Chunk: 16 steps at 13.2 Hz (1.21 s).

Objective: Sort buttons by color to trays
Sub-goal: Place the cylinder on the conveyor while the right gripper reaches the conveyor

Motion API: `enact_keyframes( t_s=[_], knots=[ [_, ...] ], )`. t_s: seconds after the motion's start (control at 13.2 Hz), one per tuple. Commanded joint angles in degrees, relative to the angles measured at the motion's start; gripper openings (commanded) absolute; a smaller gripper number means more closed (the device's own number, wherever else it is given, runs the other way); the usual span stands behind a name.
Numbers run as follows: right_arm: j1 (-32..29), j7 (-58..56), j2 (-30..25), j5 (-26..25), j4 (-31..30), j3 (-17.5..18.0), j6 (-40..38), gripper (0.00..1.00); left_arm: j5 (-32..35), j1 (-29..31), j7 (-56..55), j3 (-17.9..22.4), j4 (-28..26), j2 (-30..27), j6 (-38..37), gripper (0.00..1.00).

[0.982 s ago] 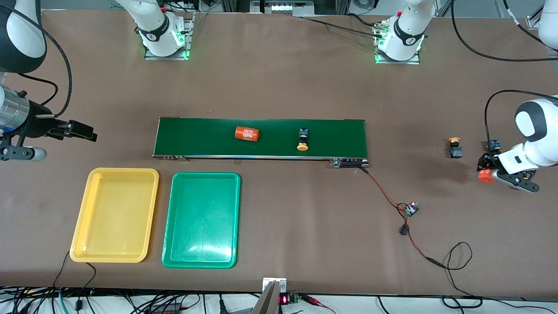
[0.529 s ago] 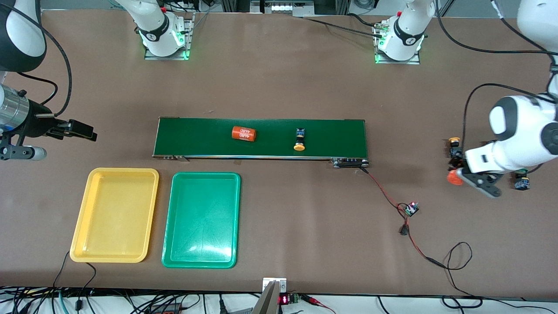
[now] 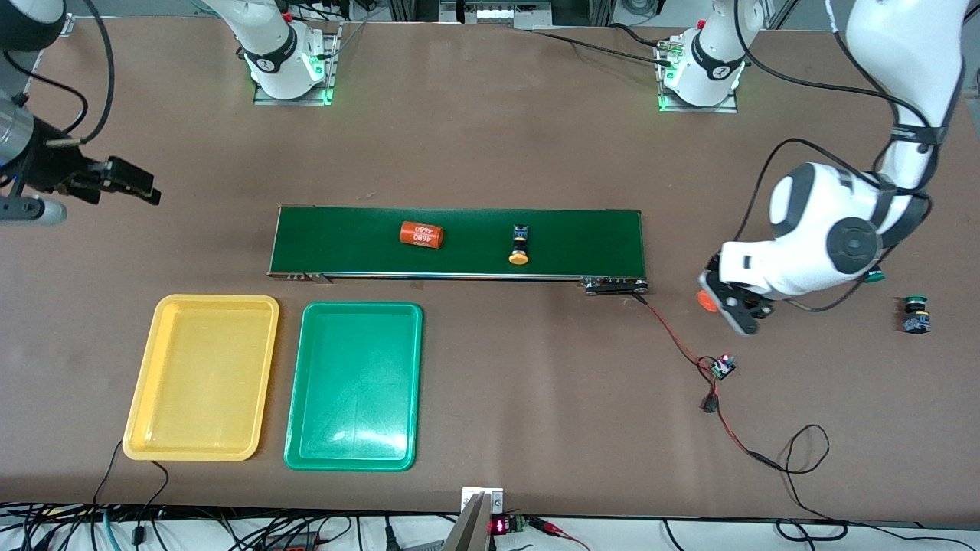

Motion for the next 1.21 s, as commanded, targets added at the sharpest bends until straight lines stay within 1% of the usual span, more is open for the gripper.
enact_keyframes(
  t_s=[0.0,0.08,0.15,0.3,0.38,0.53,0.6,0.68,0.91,1.13],
  knots=[
    [0.0,-0.9,-10.5,0.9,-14.8,0.1,8.4,1.00,-1.0,-7.0,1.8,0.5,-1.6,-0.8,-0.8,0.00],
    [0.0,-0.7,-11.8,1.0,-16.5,0.2,9.1,1.00,-1.0,-8.4,1.9,0.4,-2.2,-0.9,-0.7,0.00],
    [0.0,-0.5,-12.4,1.8,-17.1,0.2,9.3,1.00,-1.2,-8.8,2.0,-0.6,-2.9,-1.1,-0.6,0.00],
    [0.0,-0.3,-13.8,6.5,-19.3,0.3,10.0,1.00,-1.8,-8.8,2.0,-2.7,-3.9,-1.1,0.5,0.00],
    [0.0,-0.2,-14.6,7.5,-21.1,0.5,11.8,1.00,-2.6,-8.8,2.0,-3.9,-4.9,-1.1,1.3,0.00],
    [0.0,-0.1,-14.7,10.2,-24.1,3.0,16.9,1.00,-2.7,-8.7,1.9,-6.1,-8.3,-1.9,5.0,0.00],
    [-0.2,0.3,-14.7,11.0,-25.3,4.3,19.4,1.00,-2.7,-8.7,2.0,-6.2,-9.6,-2.3,6.8,0.00],
    [-0.3,1.5,-14.5,11.6,-26.7,5.7,22.0,1.00,-2.6,-8.9,2.1,-6.3,-10.3,-2.5,7.8,0.00],
    [-0.5,4.7,-13.6,12.2,-29.1,10.6,27.6,1.00,-2.5,-9.0,2.2,-9.1,-11.1,-2.5,9.0,0.00],
    [-0.4,4.8,-11.3,12.2,-29.9,13.5,32.0,1.00,-2.5,-9.1,5.9,-9.9,-11.2,-2.6,9.3,0.00]
  ],
)
